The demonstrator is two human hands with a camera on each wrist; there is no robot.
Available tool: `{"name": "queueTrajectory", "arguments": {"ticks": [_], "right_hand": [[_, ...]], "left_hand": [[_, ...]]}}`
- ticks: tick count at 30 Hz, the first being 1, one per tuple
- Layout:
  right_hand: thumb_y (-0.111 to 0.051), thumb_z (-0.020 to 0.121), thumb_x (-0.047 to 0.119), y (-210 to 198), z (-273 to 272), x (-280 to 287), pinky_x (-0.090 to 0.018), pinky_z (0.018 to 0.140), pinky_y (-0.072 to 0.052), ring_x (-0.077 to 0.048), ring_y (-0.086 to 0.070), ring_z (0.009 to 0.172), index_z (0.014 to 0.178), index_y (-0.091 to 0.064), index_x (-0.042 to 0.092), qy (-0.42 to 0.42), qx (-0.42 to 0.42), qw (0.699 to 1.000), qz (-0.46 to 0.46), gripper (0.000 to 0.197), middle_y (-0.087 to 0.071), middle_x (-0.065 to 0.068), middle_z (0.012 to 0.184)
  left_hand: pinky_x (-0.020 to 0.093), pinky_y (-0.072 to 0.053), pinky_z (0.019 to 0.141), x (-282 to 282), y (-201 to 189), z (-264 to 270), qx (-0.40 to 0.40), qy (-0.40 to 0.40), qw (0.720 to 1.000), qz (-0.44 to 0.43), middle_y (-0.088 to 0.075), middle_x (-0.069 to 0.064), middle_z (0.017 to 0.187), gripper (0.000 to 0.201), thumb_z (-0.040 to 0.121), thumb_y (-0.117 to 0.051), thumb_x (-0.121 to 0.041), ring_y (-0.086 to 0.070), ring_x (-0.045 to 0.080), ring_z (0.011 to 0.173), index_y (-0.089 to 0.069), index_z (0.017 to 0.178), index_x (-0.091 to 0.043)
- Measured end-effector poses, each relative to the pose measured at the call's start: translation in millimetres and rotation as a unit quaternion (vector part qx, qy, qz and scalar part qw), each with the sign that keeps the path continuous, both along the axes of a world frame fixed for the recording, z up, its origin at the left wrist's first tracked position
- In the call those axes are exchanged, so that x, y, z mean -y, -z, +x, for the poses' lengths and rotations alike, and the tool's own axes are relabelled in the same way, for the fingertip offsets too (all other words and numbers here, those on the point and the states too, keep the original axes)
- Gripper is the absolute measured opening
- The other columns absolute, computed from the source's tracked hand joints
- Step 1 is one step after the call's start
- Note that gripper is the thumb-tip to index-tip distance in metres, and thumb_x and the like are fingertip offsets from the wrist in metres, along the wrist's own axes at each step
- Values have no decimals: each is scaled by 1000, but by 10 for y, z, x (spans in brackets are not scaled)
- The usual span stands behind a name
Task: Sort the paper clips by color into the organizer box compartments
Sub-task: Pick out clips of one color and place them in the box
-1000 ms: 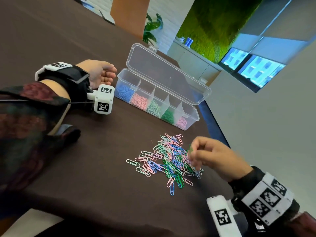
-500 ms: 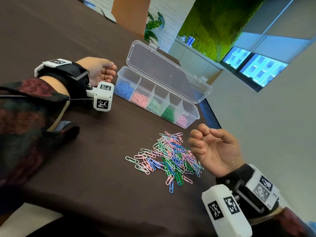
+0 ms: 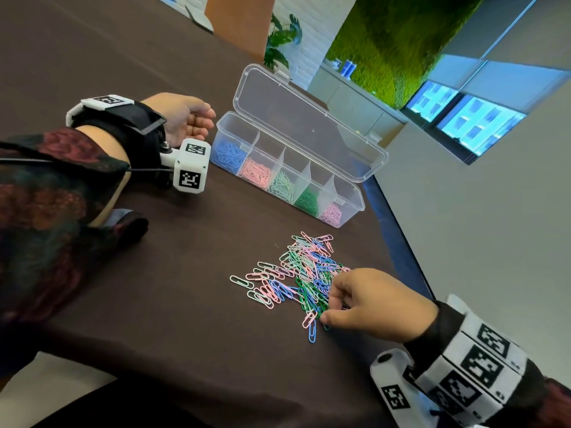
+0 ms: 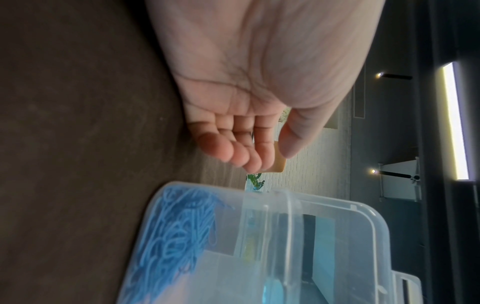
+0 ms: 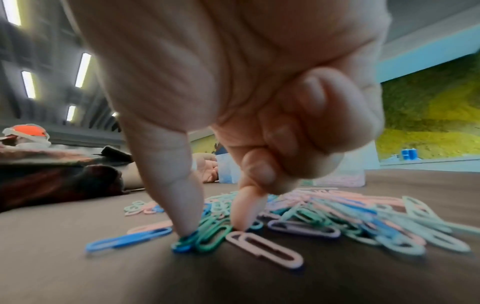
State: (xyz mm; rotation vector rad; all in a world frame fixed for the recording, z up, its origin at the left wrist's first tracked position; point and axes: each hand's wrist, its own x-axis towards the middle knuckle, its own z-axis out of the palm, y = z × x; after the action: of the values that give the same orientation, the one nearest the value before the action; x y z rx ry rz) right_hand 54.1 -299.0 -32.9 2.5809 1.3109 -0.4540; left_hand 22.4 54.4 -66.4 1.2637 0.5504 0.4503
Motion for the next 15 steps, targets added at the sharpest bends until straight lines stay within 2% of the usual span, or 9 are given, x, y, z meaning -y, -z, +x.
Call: {"name": "queueTrajectory", "arguments": {"ticks": [5, 9, 11, 15], "right_hand": [[-64, 82, 22, 42, 20, -63, -12, 52, -34, 2, -46, 52, 66, -50, 24, 2, -26, 1000, -5, 21, -49, 10, 52], [-65, 82, 13, 23, 138, -22, -12, 51, -34, -2, -43, 46, 63, -50, 20, 44, -99, 993, 37, 25, -47, 8, 53], [-68, 83, 11, -8, 205, 28, -11, 51, -34, -2, -40, 45, 63, -51, 19, 78, -156, 981, 89, 27, -48, 10, 50], [-66, 86, 6, -10, 314, 127, -9, 45, -31, 0, -39, 43, 65, -55, 14, 134, -264, 937, 187, 25, -49, 12, 49]], "left_hand": [[12, -44, 46, -2, -1, 0, 0, 0, 1000, -2, -49, -2, 73, 22, 98, -42, -23, -44, 7, 61, -54, 82, -15], [12, -43, 47, -2, -5, 1, 2, 2, 1000, -2, -49, -2, 73, 21, 98, -42, -23, -44, 7, 60, -54, 82, -15], [12, -43, 48, -4, -10, 4, 3, 1, 1000, -2, -49, -2, 73, 21, 98, -42, -23, -44, 7, 60, -54, 83, -15], [12, -43, 45, -10, 8, 10, 2, -1, 1000, -3, -49, -2, 72, 22, 98, -43, -23, -44, 8, 59, -54, 81, -15]]}}
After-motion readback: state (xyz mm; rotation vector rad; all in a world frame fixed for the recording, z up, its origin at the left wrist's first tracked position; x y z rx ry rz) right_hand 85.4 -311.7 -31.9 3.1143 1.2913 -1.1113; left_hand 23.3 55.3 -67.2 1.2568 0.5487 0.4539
